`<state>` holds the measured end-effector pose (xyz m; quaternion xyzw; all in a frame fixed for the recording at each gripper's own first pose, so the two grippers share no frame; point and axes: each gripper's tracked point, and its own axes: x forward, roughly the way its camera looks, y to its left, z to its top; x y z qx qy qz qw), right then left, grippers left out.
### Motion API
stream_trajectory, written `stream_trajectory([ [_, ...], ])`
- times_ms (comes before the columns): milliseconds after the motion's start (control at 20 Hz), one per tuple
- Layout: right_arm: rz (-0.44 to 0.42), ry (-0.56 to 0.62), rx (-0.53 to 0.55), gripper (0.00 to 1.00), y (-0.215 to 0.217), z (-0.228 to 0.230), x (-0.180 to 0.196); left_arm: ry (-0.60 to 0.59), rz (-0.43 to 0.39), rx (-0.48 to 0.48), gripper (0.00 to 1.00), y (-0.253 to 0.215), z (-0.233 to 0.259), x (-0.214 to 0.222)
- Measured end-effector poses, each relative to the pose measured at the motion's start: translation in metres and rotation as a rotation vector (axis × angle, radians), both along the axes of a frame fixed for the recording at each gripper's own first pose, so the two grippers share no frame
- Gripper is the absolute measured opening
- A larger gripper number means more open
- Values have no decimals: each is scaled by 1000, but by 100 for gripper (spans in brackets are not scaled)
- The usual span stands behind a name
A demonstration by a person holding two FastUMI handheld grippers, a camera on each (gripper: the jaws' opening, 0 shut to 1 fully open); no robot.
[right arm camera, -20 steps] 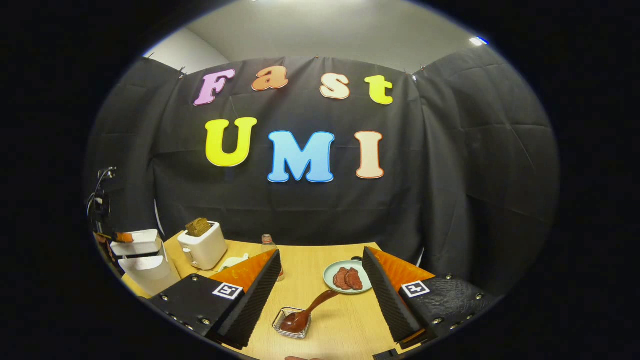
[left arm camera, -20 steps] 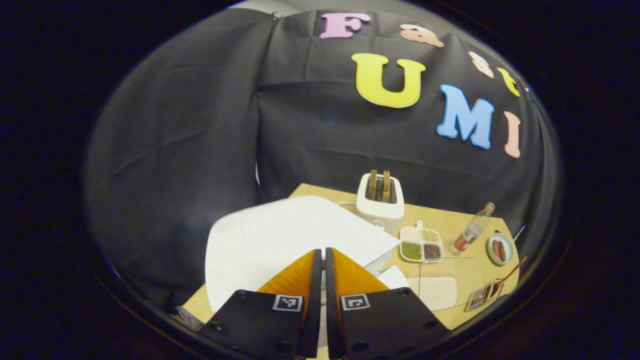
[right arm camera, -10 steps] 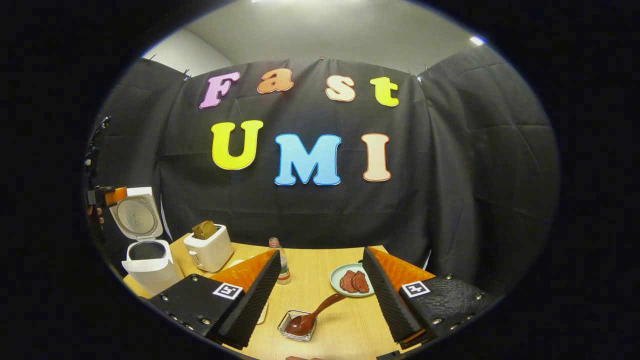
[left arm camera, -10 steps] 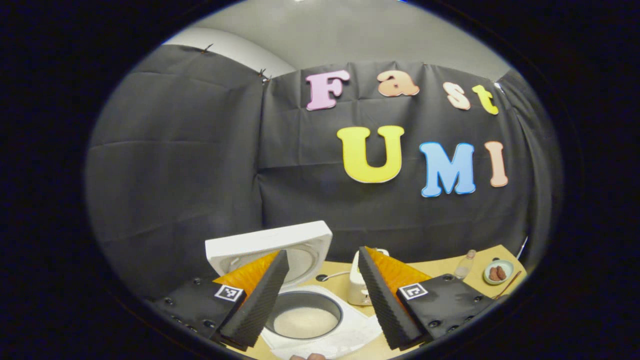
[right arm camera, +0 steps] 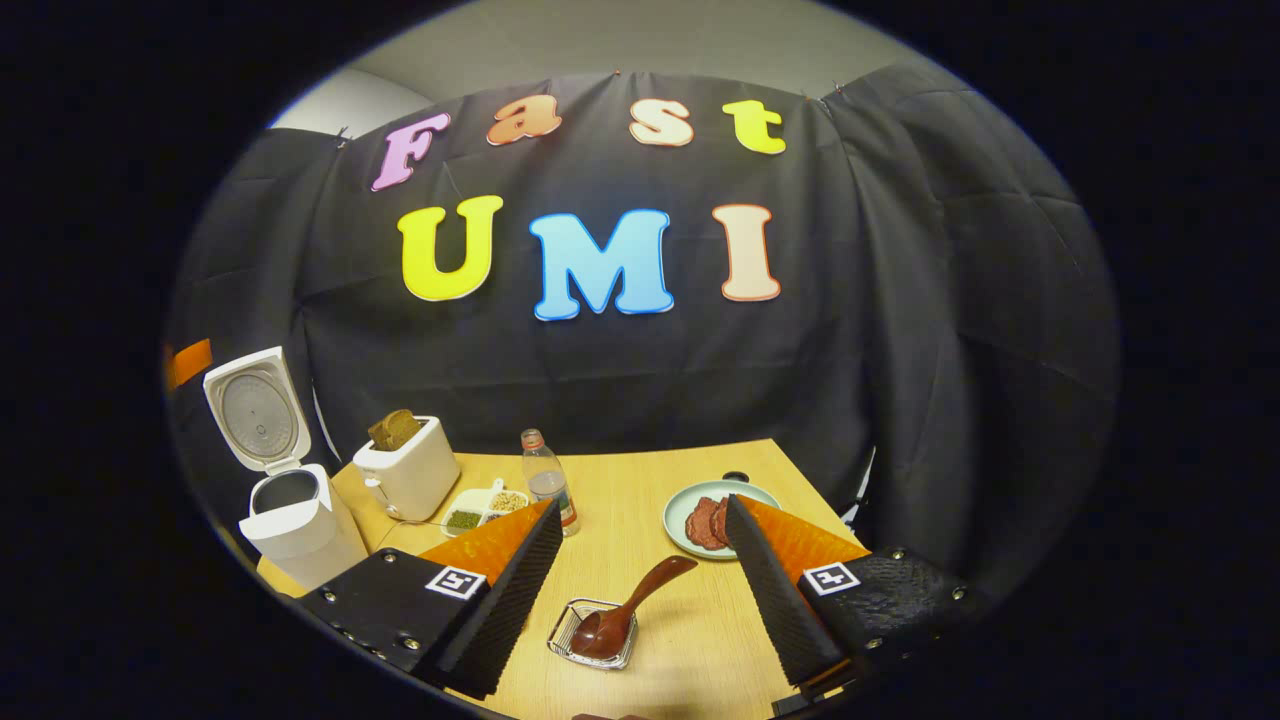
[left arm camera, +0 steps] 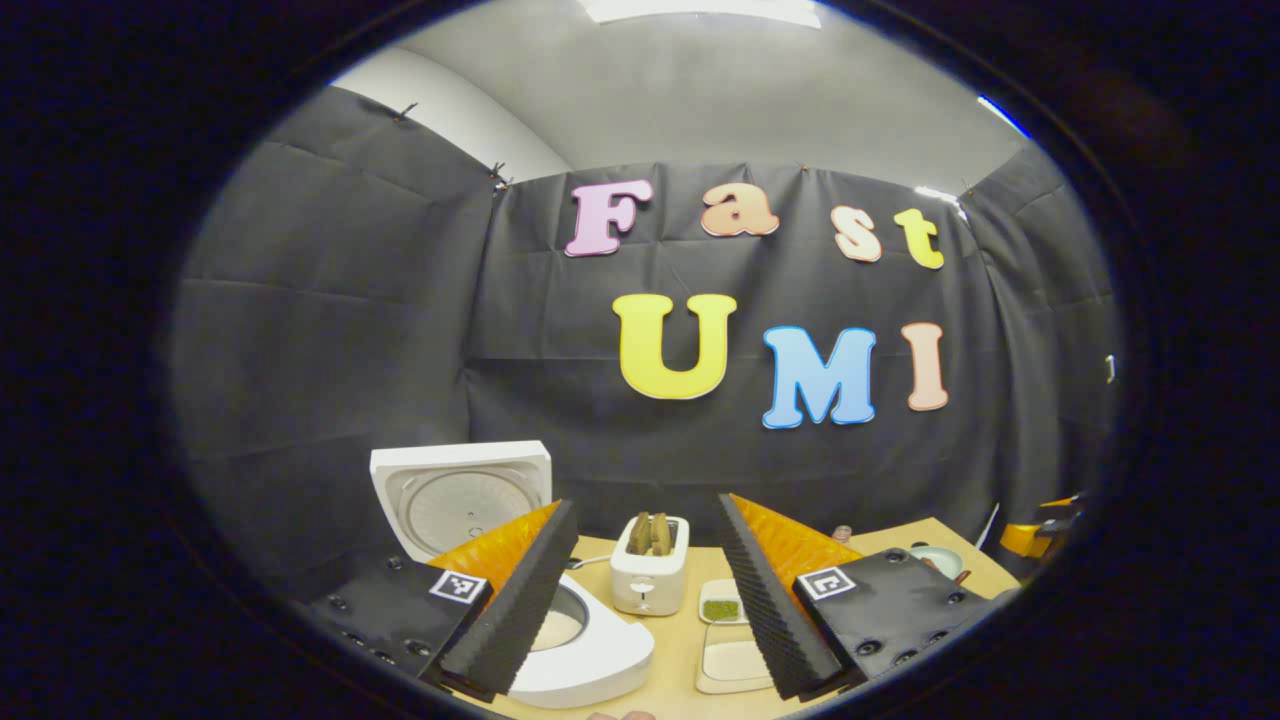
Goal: Close the left gripper, press the button to open the rice cooker; take a wooden spoon from the chopstick holder with the right hand, scoop a spoonful of rice and pour it into the rice cooker, then put the wooden spoon back into the chopstick holder.
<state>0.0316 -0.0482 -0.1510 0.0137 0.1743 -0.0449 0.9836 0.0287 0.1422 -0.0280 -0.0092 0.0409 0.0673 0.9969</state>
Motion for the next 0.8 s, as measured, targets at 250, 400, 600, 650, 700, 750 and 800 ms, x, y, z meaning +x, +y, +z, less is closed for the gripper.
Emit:
stream_trajectory([
  [250,-56,135,78,100,-14,-63,16,23,-26,5,97,-17,-11,-6],
  [400,-75,207,122,99,-17,-98,31,32,-17,20,97,-16,-11,-8],
  [600,-80,284,151,100,-17,-138,50,62,-9,29,98,-15,-21,-7],
  [650,-80,289,159,99,-18,-145,54,68,0,39,98,-14,-21,-7],
  [700,-84,292,166,100,-19,-148,59,64,6,42,96,-13,-18,-6],
  [750,-89,289,170,97,-20,-153,62,58,11,41,97,-14,-16,-6],
  [800,-90,282,178,95,-21,-155,67,55,17,44,96,-14,-15,-5],
])
